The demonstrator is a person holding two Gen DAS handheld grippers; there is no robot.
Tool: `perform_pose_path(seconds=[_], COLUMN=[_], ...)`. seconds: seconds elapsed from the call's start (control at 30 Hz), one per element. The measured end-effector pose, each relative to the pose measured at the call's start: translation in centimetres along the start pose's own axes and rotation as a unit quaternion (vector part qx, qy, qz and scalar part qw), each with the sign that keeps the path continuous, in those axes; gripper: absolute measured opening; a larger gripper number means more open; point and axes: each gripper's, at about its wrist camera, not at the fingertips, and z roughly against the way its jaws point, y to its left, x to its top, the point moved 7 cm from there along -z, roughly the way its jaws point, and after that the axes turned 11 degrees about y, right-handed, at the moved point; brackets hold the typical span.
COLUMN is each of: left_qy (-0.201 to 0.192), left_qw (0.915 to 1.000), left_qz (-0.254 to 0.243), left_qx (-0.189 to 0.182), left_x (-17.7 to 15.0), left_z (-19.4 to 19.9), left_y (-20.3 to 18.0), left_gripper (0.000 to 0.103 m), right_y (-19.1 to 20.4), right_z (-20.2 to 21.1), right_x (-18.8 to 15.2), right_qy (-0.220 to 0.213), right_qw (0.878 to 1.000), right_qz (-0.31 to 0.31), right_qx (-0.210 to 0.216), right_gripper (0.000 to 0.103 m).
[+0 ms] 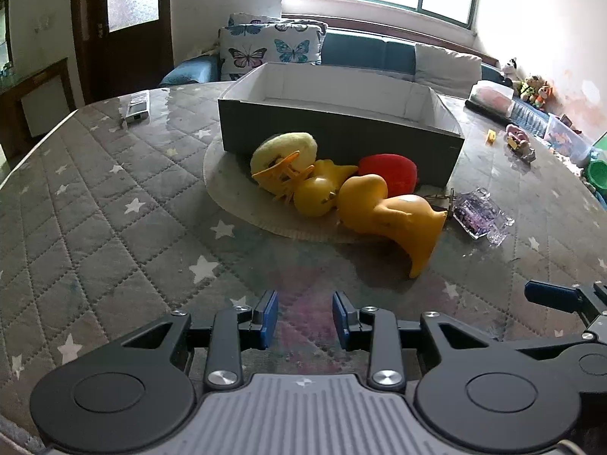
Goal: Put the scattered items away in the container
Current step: 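Move both tools toward the yellow ducks on the mat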
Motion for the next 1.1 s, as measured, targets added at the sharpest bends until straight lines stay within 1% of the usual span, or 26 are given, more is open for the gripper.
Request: perform_pose_path(seconds=[0.27,0.4,0.57,0.7,1.1], left_qy=[0.007,-0.007,0.008,0.006,0.017], left_qw=[0.9999,0.9999,0.9999,0.9999,0.9995], left_qz=[0.004,0.002,0.0,-0.002,-0.005], left_qx=[0.008,0.011,0.014,0.016,0.026], left_x=[-0.06,-0.05,-0.06,0.02,0.24], left_z=[-0.38,-0.27,-0.54,-0.39,-0.65], left_y=[0.09,0.19,0.25,0.15,-0.13], left_gripper=[0.034,0.034,0.034,0.034,0.035], right_y=[-0.2,-0.24,-0.25,-0.24,-0.28], right_z=[-0.07,-0.13,-0.21,-0.23,-0.55], right_x=[-0.03,-0.04,-0.09,-0.07,0.0], right_qy=[0.003,0.004,0.006,0.007,0.013], right_qw=[1.0,1.0,1.0,1.0,1.0], right_qz=[-0.004,-0.005,-0.005,-0.004,-0.004], right_qx=[-0.001,-0.002,-0.002,-0.003,-0.004], right_gripper=[0.103,0.103,0.103,0.103,0.103])
